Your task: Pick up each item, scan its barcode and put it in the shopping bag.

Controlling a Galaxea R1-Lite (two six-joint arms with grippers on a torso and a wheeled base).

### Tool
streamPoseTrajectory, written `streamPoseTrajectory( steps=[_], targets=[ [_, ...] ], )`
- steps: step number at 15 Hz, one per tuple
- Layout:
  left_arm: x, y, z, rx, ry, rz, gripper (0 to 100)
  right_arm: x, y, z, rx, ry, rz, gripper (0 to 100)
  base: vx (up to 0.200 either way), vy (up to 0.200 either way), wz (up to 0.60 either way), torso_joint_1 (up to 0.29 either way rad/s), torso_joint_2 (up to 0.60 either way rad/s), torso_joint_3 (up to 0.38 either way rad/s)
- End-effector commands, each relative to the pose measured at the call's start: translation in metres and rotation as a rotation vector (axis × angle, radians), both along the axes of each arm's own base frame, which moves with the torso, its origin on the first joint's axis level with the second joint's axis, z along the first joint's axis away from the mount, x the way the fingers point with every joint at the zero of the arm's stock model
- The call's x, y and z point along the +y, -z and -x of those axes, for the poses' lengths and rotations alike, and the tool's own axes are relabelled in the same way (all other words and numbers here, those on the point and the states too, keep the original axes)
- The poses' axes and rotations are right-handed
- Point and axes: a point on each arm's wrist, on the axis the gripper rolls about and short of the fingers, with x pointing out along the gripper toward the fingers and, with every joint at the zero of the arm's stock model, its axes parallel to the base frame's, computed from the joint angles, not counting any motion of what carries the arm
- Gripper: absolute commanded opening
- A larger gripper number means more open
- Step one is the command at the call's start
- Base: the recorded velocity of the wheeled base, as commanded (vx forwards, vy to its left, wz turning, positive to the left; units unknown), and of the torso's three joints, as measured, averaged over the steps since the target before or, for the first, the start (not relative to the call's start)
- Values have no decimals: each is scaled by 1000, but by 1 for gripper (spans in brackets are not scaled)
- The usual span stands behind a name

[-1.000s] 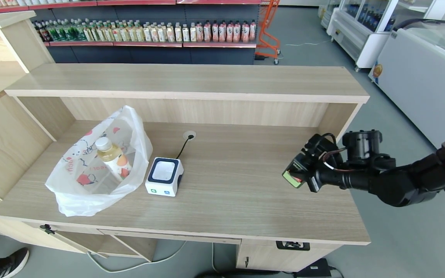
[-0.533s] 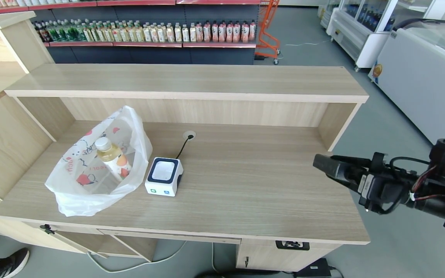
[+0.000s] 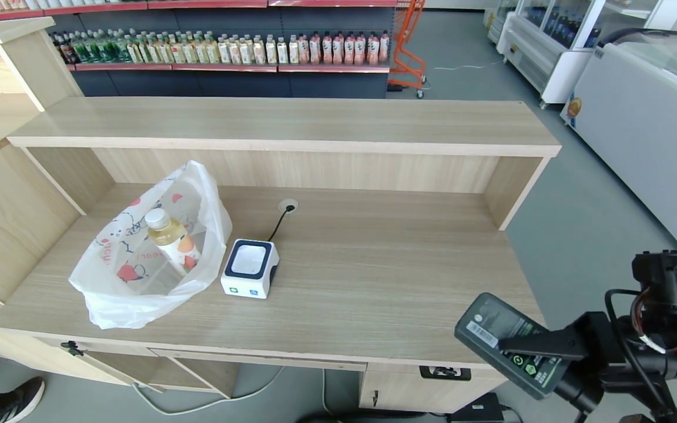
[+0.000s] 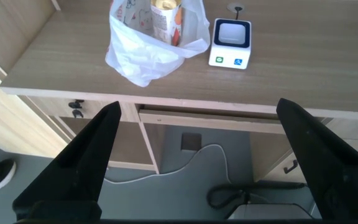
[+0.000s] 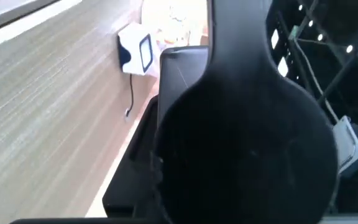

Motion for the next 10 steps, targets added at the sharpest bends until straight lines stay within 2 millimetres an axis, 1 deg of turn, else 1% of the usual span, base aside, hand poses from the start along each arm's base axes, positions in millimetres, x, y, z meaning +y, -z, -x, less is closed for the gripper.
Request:
streamPoseTrajectory(
  steps=[1, 3, 5, 7, 10],
  targets=[
    [0, 0, 0, 0, -1, 1, 100, 15, -14, 18, -106, -118, 0, 0, 0, 0, 0, 0, 0, 0],
    [0, 0, 0, 0, -1, -1, 100, 30, -18, 19, -147, -193, -11, 0, 0, 0, 0, 0, 0, 0],
    [0, 0, 0, 0, -1, -1, 100, 38, -21, 20, -192, -244, -30, 0, 0, 0, 0, 0, 0, 0],
    [0, 0, 0, 0, -1, -1, 100, 38, -20, 21, -273, -271, -57, 0, 0, 0, 0, 0, 0, 0],
    [0, 0, 0, 0, -1, -1, 100, 41, -10, 12, -217, -268, -50, 0, 0, 0, 0, 0, 0, 0]
  ],
)
